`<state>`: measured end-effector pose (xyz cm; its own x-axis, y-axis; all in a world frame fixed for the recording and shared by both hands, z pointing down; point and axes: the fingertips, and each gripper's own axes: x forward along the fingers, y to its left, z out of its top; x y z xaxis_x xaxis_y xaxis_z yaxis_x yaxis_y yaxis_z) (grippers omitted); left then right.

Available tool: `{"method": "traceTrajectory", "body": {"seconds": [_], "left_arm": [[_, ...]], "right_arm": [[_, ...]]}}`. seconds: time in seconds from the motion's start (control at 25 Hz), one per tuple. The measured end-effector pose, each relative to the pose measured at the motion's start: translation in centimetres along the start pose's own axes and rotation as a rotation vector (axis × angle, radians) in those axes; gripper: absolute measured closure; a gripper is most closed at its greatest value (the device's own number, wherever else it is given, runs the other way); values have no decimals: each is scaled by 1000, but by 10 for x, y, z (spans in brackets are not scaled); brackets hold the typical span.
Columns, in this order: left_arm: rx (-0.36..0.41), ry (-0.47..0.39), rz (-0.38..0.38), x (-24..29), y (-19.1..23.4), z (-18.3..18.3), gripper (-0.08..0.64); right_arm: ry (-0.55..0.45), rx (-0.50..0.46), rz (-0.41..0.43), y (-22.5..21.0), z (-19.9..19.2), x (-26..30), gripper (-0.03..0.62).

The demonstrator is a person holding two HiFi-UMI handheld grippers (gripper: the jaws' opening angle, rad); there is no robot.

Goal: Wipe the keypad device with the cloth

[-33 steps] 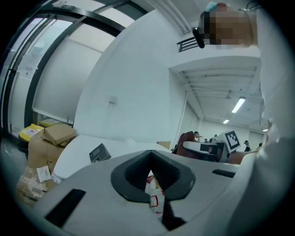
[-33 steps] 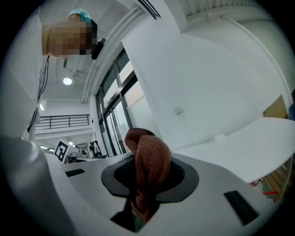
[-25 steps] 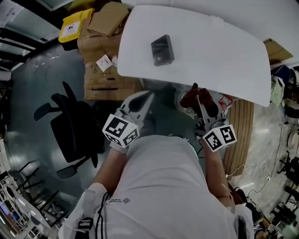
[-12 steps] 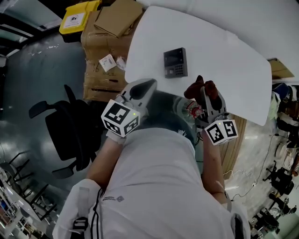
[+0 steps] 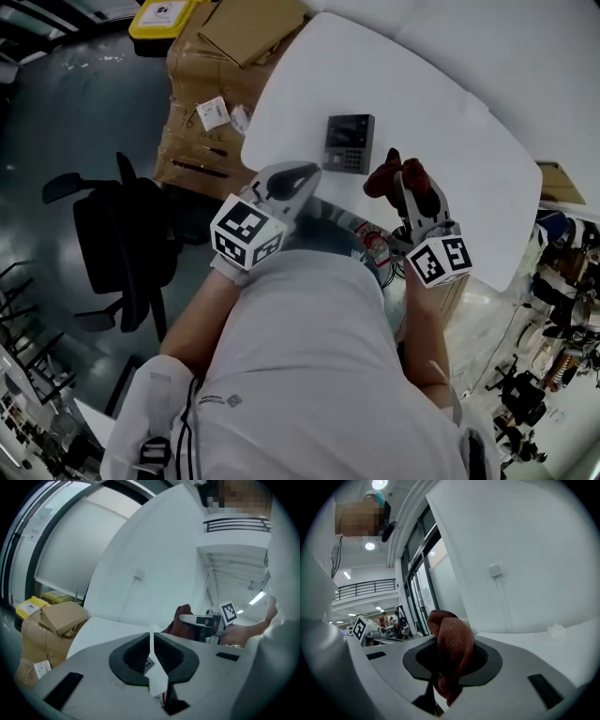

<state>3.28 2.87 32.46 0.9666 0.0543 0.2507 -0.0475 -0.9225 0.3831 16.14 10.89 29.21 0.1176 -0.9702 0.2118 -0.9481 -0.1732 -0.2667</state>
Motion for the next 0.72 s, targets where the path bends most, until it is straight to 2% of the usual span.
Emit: {"method": "traceTrajectory", "body": {"seconds": [0.2,0.44,0.56,0.72], "left_arm": [[-34,48,7,24,-4,-16,546],[-74,100,105,50,2,-23,544],[-108,134,135,63,2,-32,443],[-143,177,164,79,1,-49,409]], "right_arm": [[93,-34,94,-16,-10,24,491],[219,-82,239,-27,-24,66,491],[269,-106,312,-29,-29,85,491],[327,-142,403,-27,-34,107,491]]}}
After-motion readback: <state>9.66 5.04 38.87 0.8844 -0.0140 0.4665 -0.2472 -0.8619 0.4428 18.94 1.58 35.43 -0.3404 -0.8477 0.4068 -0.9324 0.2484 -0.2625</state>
